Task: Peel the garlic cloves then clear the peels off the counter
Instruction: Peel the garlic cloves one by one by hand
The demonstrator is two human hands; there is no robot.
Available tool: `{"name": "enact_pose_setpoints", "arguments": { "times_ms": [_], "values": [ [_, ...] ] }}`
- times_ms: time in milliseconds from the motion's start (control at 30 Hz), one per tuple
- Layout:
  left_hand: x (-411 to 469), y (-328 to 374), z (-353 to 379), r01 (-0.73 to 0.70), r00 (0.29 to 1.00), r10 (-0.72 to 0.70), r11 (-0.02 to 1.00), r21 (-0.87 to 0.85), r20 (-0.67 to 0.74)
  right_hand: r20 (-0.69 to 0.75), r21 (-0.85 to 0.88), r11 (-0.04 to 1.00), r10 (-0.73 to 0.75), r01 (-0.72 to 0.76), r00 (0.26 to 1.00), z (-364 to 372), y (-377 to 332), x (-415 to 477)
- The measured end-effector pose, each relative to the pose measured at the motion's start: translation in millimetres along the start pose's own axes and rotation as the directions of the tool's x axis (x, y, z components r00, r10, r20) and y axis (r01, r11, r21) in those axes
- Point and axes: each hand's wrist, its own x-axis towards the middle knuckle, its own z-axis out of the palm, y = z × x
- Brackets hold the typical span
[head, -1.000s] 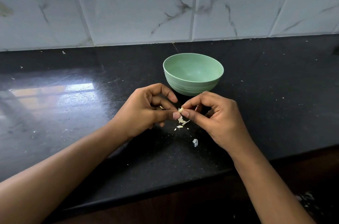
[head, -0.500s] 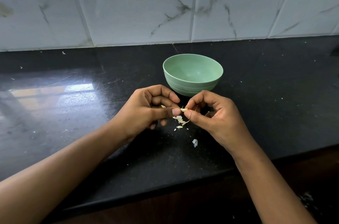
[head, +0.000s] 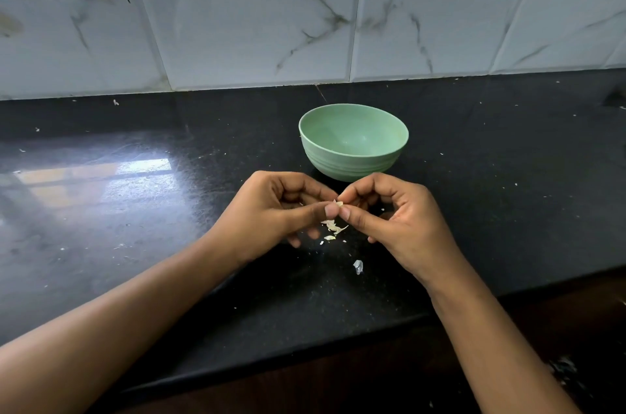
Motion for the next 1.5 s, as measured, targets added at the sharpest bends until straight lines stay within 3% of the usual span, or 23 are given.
{"name": "enact_pose_setpoints", "arguments": {
  "times_ms": [233,933,1100,1333,1500],
  "values": [
    [2,-2,0,0.025,1.000,-0.025,0.998,0.053,-0.017,-0.048,-0.153,0.980,-0.138,0.129,0.989,1,-1,-1],
    [1,-2,7,-0.022,0.992,0.032,0.996,0.086,-0.125,-0.116,-0.146,0.989,-0.054,0.037,0.992,7,4,1],
    [2,-5,8,-0.035,0.984,0.052,0.994,0.103,-0.169,-0.178,-0.286,0.955,-0.137,0.082,0.974,17,5,3],
    [2,-4,9,-0.057,0.980,0.069,0.996,0.071,-0.185,-0.106,-0.409,0.901,-0.204,0.144,0.973,19,5,3],
    [0,-2,10,-0.089,0.979,0.100,0.994,0.070,-0.176,-0.099,-0.374,0.918,-0.183,0.134,0.978,18,5,5]
  ]
}}
